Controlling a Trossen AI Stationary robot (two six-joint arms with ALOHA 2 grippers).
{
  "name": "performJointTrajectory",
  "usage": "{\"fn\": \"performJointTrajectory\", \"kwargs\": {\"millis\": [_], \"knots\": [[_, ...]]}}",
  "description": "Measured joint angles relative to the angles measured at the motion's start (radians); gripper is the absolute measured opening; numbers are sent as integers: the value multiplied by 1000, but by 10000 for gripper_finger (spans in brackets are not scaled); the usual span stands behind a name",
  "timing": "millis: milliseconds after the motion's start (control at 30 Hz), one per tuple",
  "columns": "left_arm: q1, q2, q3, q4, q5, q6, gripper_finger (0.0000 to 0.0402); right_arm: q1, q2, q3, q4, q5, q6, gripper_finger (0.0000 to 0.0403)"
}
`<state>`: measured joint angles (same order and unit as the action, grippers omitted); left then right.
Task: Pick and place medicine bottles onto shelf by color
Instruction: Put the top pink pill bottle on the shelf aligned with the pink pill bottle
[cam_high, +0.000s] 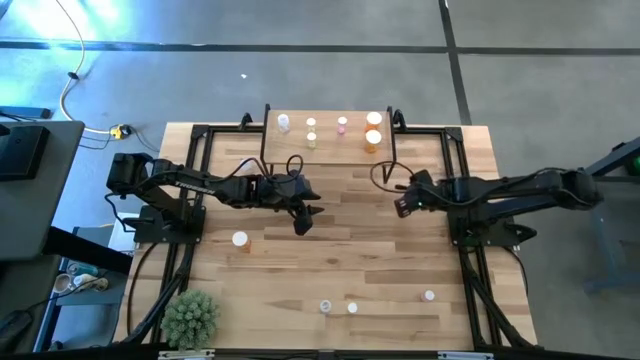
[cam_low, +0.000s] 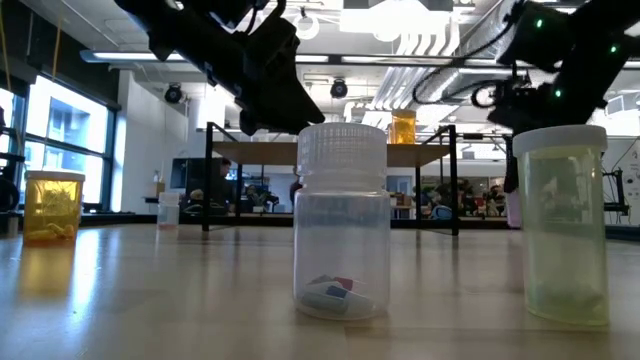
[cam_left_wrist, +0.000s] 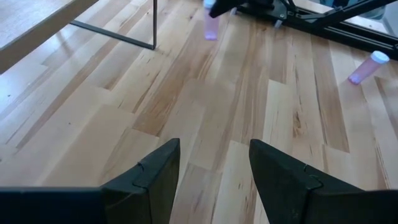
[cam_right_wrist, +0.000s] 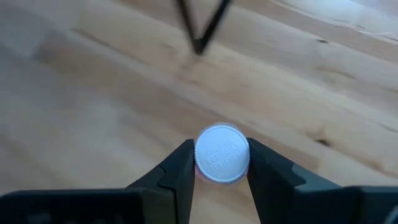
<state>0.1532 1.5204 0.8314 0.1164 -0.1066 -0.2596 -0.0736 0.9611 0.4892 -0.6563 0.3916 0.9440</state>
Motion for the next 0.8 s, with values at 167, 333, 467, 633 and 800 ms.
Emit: {"fn": "performJointTrajectory", "kwargs": {"millis": [167,333,467,633,800], "knots": [[0,0,0,-1,0,-1,184,85,0,55,2,2,24,118],[8,0,0,-25,1,0,184,141,0,91,38,5,25,118],[32,0,0,-61,1,-2,184,163,8,129,96,14,13,118],[55,0,0,-75,6,0,184,166,58,214,125,26,-65,118],[69,0,0,-75,28,10,184,131,147,345,122,29,-181,118]]}}
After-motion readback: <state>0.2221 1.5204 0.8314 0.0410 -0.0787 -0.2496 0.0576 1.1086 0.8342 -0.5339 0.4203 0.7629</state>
